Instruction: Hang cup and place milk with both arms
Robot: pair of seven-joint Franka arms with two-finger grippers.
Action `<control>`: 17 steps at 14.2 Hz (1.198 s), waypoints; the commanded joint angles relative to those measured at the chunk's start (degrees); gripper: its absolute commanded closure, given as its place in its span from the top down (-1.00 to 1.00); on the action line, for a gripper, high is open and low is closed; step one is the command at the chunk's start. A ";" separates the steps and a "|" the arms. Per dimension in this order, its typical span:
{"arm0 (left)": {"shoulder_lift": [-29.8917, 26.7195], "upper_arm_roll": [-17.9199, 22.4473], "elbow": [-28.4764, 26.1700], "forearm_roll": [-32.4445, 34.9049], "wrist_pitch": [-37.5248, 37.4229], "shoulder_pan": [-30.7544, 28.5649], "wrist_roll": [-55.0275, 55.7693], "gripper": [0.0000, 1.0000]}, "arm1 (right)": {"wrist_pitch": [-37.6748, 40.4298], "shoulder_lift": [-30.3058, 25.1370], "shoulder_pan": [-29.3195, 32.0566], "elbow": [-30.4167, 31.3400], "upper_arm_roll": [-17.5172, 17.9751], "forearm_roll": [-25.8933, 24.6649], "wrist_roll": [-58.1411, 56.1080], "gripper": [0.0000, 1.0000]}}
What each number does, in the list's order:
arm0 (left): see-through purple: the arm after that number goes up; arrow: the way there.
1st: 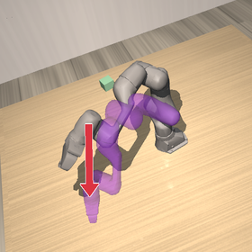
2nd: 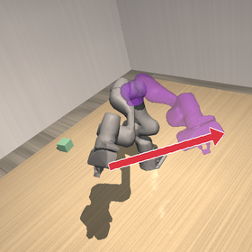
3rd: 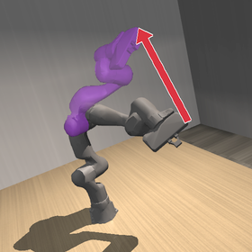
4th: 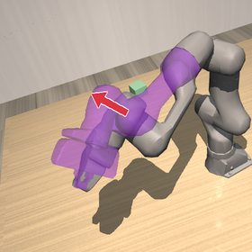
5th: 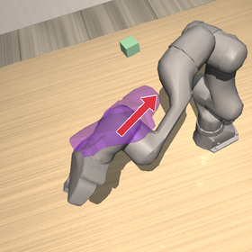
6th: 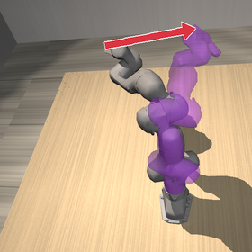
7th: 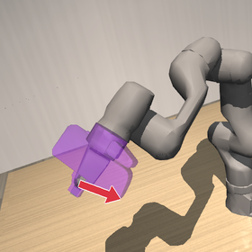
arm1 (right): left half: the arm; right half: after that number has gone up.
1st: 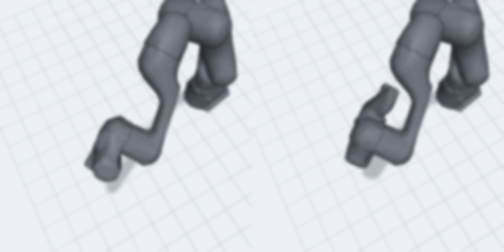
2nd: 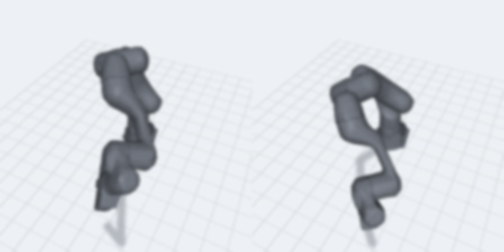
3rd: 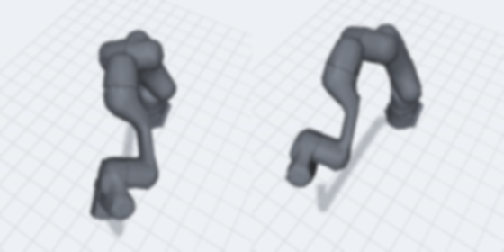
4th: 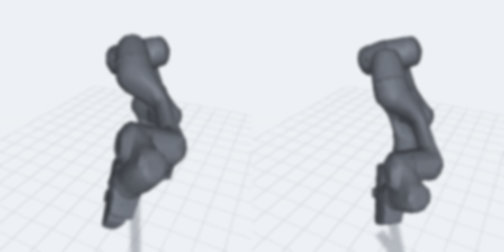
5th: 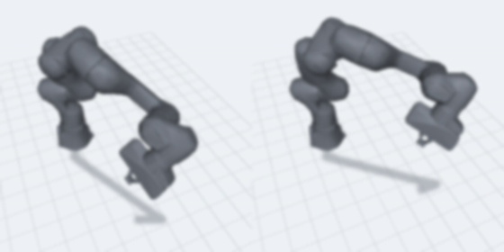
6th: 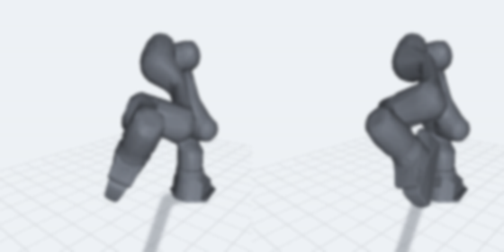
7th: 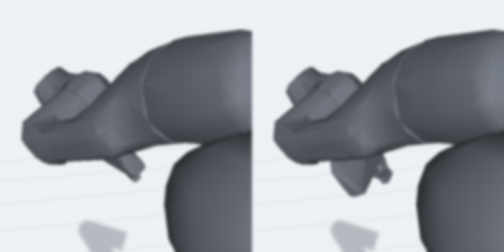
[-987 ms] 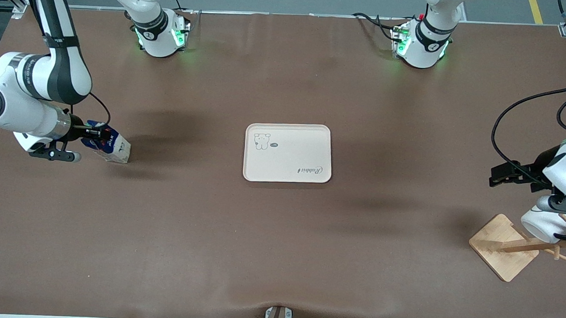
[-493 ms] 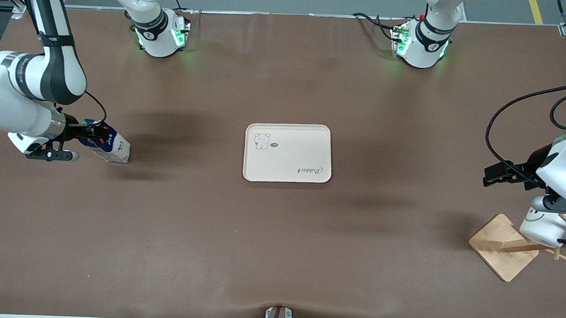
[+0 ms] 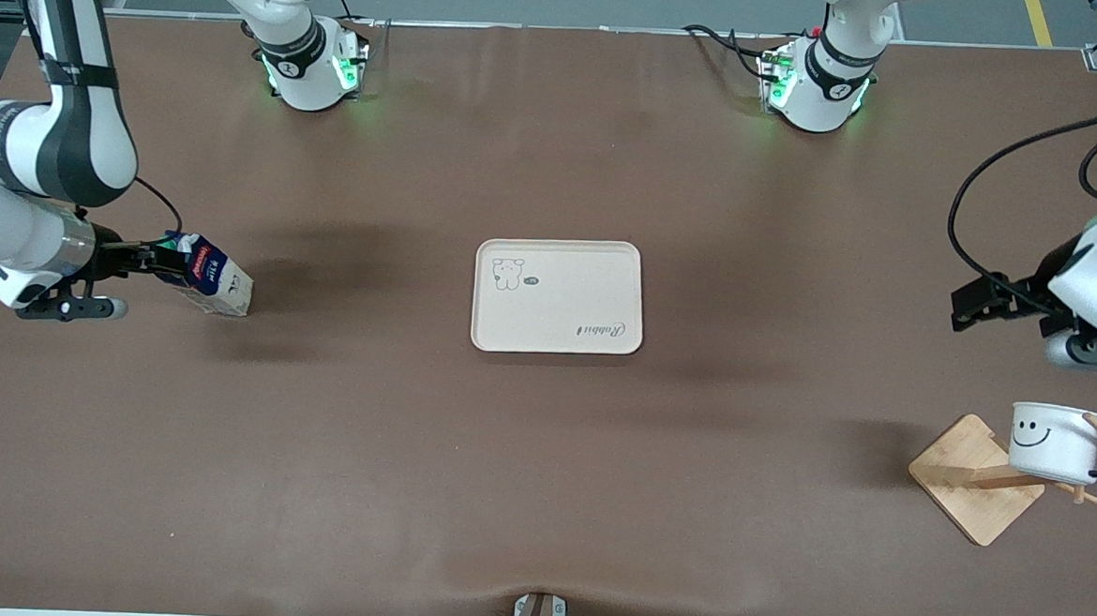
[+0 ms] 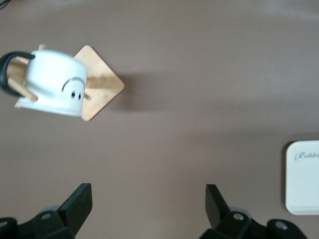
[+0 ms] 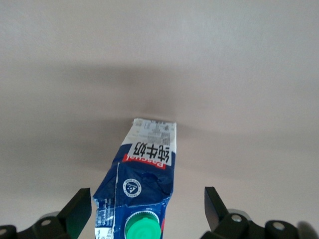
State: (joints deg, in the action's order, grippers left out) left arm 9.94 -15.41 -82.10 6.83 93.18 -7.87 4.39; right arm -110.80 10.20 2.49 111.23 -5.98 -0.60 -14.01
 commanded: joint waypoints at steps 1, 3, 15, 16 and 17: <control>-7.99 4.93 -9.28 -1.64 0.60 3.91 -0.35 1.00 | 2.51 1.40 1.11 -6.27 0.79 -0.72 -2.25 1.00; -9.41 6.96 -11.85 -1.73 1.47 5.93 0.00 1.00 | 7.50 2.71 1.20 -12.76 0.79 -0.55 -2.17 1.00; -10.03 4.34 -8.26 -7.44 -7.05 5.85 3.08 1.00 | 30.37 3.96 2.52 -28.44 0.80 5.70 -0.06 1.00; -9.86 3.90 -6.69 -9.01 -7.22 5.94 2.99 1.00 | 30.21 3.95 2.60 -28.61 0.88 5.43 -0.14 1.00; -9.77 3.46 -6.58 -8.94 -7.57 6.11 3.34 1.00 | 30.12 3.95 2.60 -28.79 0.88 6.04 -0.14 1.00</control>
State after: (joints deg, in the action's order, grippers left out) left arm 0.16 -11.22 -90.27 -0.85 87.31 -2.09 6.67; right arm -81.64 14.55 3.99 83.08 -5.97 4.23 -14.26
